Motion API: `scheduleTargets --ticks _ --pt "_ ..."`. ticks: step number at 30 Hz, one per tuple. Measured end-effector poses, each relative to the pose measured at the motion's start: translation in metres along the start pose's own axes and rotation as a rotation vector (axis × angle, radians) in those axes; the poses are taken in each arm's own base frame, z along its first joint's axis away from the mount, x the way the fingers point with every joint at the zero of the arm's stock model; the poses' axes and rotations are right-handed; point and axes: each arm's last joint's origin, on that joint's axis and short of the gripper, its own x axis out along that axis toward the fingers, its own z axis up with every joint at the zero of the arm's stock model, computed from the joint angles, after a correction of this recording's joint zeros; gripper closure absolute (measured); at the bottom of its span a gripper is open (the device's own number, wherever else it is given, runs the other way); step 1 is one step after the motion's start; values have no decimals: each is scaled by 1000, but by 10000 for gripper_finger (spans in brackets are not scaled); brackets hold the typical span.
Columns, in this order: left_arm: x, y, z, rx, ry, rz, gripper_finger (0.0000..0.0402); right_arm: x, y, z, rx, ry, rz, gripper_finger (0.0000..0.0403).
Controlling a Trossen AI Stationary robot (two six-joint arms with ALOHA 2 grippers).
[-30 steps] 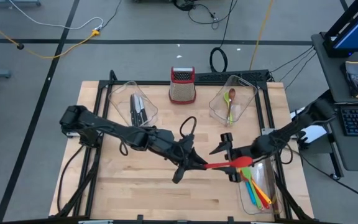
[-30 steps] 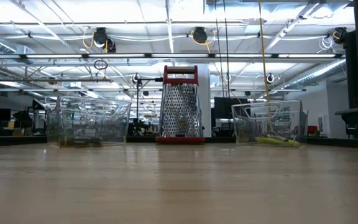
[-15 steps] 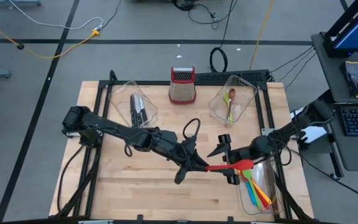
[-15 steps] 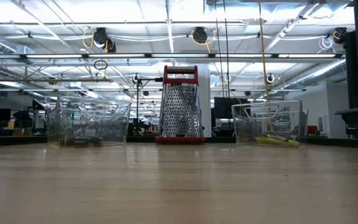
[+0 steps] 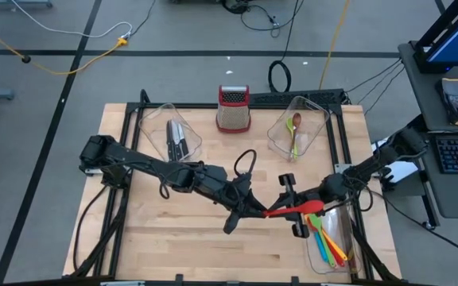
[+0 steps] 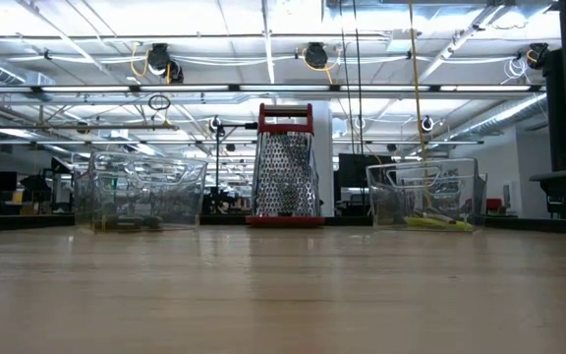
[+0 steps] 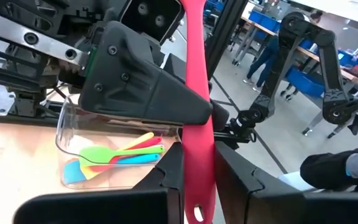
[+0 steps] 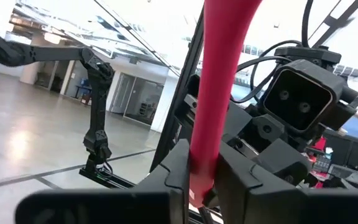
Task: Pick & Place Kitchen Items
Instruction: Put the red serving spoon into the top right transparent bin
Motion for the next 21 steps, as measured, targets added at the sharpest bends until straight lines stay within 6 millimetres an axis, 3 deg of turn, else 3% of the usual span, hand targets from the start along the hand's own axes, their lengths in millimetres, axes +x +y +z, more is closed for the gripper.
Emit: scheduleTargets --ticks 7,15,21 --pt "0 1 -2 19 24 14 340 0 0 -1 28 11 -8 367" --pt "-1 6 -8 76 86 66 280 0 -2 1 43 9 -69 368" --pt "-20 14 -1 98 145 215 232 0 -4 -2 37 44 -122 368"
